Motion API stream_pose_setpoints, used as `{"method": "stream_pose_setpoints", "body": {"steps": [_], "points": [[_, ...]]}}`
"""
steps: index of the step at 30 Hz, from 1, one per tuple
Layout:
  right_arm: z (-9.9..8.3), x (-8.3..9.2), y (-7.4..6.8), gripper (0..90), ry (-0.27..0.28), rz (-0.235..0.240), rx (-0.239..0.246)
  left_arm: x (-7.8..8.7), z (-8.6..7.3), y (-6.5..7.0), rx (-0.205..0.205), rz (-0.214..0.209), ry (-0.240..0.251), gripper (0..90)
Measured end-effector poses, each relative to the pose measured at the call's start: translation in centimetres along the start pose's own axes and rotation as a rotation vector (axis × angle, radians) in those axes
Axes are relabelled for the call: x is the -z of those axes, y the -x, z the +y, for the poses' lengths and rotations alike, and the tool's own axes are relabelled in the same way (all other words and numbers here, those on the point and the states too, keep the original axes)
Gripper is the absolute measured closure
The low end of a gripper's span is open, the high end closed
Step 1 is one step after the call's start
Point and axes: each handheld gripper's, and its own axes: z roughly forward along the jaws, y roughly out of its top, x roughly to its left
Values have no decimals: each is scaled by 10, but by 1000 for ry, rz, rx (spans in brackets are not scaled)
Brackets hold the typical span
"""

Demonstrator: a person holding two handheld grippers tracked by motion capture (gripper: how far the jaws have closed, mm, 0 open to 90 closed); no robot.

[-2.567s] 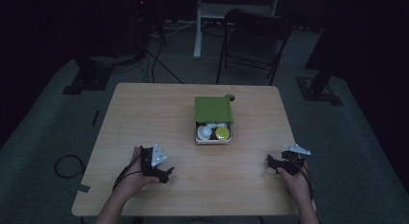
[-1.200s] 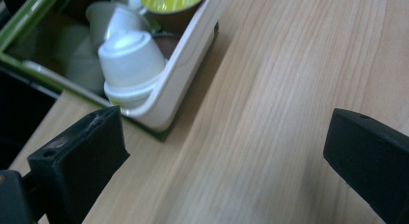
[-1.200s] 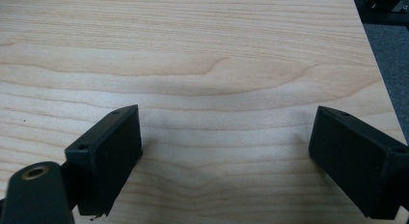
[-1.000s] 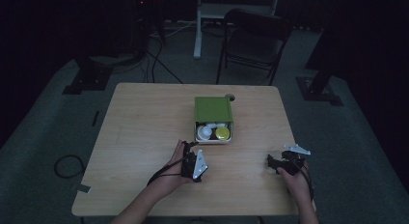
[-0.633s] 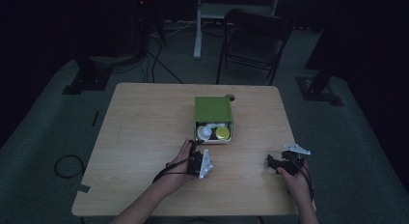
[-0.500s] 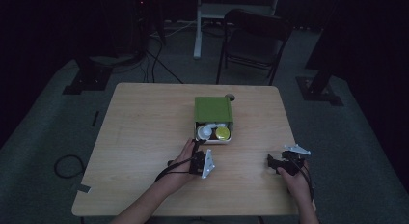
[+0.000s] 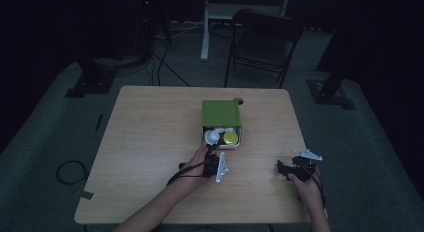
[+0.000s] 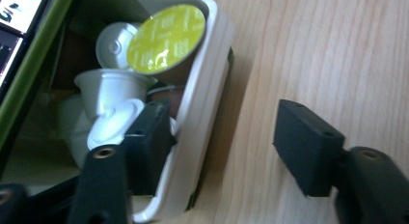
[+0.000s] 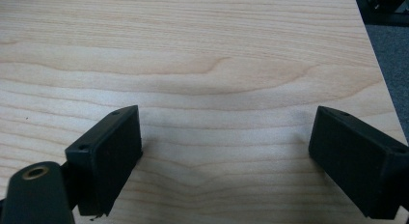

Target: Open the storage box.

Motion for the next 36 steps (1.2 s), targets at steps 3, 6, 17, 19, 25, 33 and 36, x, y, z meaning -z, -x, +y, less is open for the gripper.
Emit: {"method": "stream_pose_setpoints", "body": {"steps": [3, 6, 17, 19, 25, 33, 36], "points": [[0, 0, 0, 110, 0, 0, 0, -4, 2, -1, -32, 11, -30, 453], [0, 0, 0, 109, 0, 0, 0, -7, 2, 0, -64, 34, -42, 501], [0, 0, 0, 109, -1, -1, 1, -14, 4, 5, -210, 121, -83, 645], [0, 0, 0, 109, -1, -1, 1, -15, 5, 6, -236, 135, -93, 662], [0, 0, 0, 109, -1, -1, 1, -15, 5, 7, -263, 152, -95, 710], [0, 0, 0, 109, -1, -1, 1, -14, 7, 5, -279, 133, -109, 719], [0, 0, 0, 109, -1, -1, 1, -14, 8, 5, -282, 129, -105, 724]]}}
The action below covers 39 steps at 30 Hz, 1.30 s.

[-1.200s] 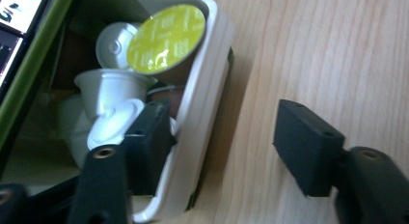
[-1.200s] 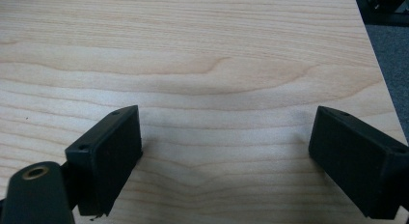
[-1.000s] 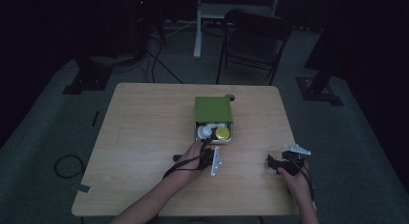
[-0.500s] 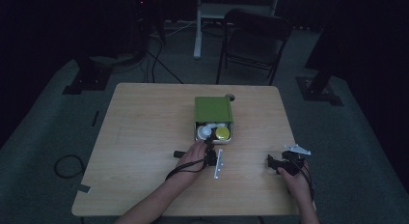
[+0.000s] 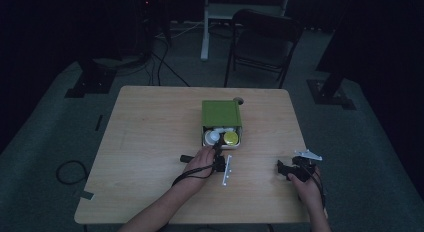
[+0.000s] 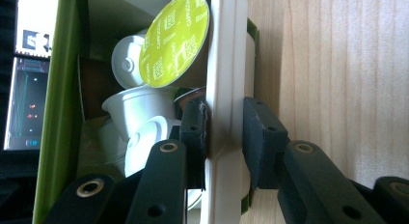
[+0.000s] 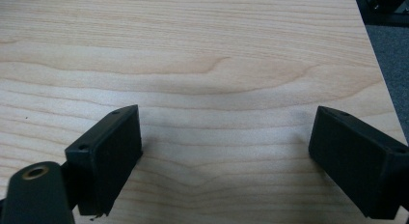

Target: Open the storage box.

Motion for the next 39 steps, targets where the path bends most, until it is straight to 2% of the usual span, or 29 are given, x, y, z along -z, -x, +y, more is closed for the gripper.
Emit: {"method": "stream_pose_setpoints", "body": {"steps": [5, 9, 21, 39], "points": [[0, 0, 0, 109, 0, 0, 0, 2, 1, -1, -2, -14, -4, 726], [0, 0, 0, 109, 0, 0, 0, 5, 5, -2, 3, -40, -12, 731], [0, 0, 0, 109, 1, 1, 0, 19, 5, 6, -27, -39, 10, 734], [0, 0, 0, 109, 0, 0, 0, 43, 11, 18, -33, -59, 39, 736]]}}
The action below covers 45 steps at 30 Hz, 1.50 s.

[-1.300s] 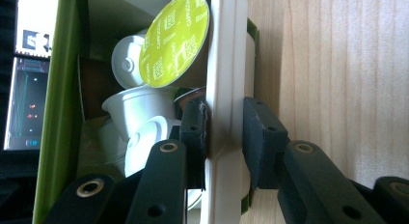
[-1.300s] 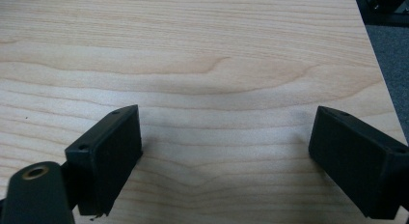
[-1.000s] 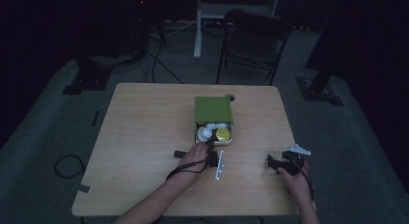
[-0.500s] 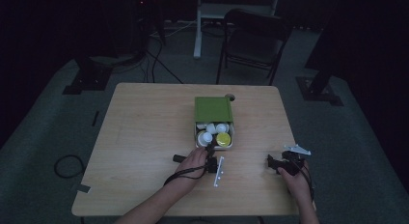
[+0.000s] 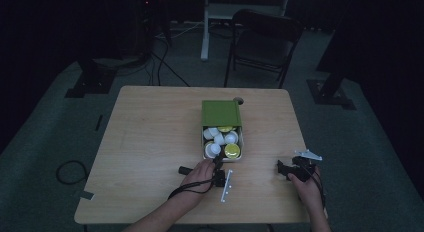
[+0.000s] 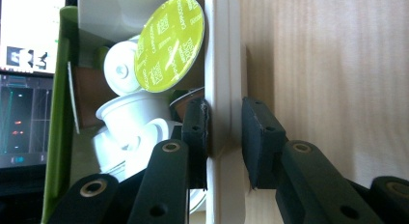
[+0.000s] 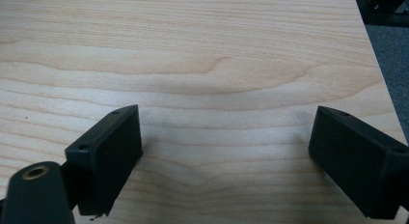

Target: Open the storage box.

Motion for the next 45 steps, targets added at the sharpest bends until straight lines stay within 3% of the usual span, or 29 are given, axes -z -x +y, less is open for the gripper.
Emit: {"method": "stream_pose_setpoints", "body": {"steps": [19, 25, 27, 29, 31, 32, 34, 39, 41, 45], "points": [[0, 0, 0, 109, 0, 0, 0, 21, 5, 14, -5, -33, 1, 740], [0, 0, 0, 109, 0, 0, 1, 26, 6, 14, 12, -49, 4, 739], [0, 0, 0, 110, 0, 0, 1, 25, 4, 12, 51, -74, 31, 733], [0, 0, 0, 110, 0, 0, 1, 25, 2, 12, 70, -106, 67, 607], [0, 0, 0, 109, 0, 0, 1, 27, 1, 13, 90, -133, 83, 541], [0, 0, 0, 109, 0, 0, 1, 28, 1, 14, 82, -128, 89, 541], [0, 0, 0, 109, 0, 0, 1, 31, 0, 12, 124, -149, 100, 491], [0, 0, 0, 109, 0, 0, 1, 37, -2, 8, 168, -170, 126, 483], [0, 0, 0, 110, 0, 0, 1, 38, -3, 6, 190, -187, 136, 441], [0, 0, 0, 110, 0, 0, 1, 43, -4, 0, 260, -226, 159, 390]]}}
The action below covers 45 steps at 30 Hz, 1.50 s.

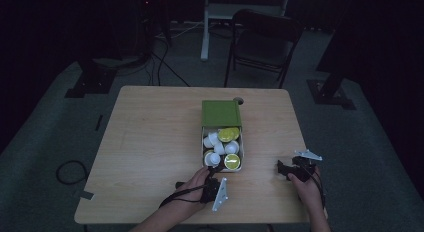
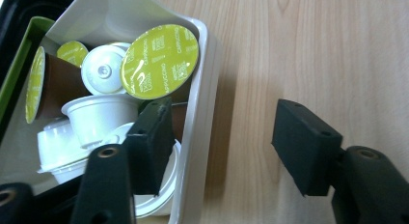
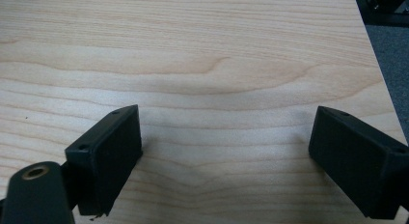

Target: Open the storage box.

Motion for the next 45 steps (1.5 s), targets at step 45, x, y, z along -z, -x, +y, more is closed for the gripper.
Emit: {"method": "stream_pose_setpoints", "body": {"steps": [45], "points": [[0, 0, 0, 109, 0, 0, 0, 43, -57, -34, 449, -91, 66, 264]]}}
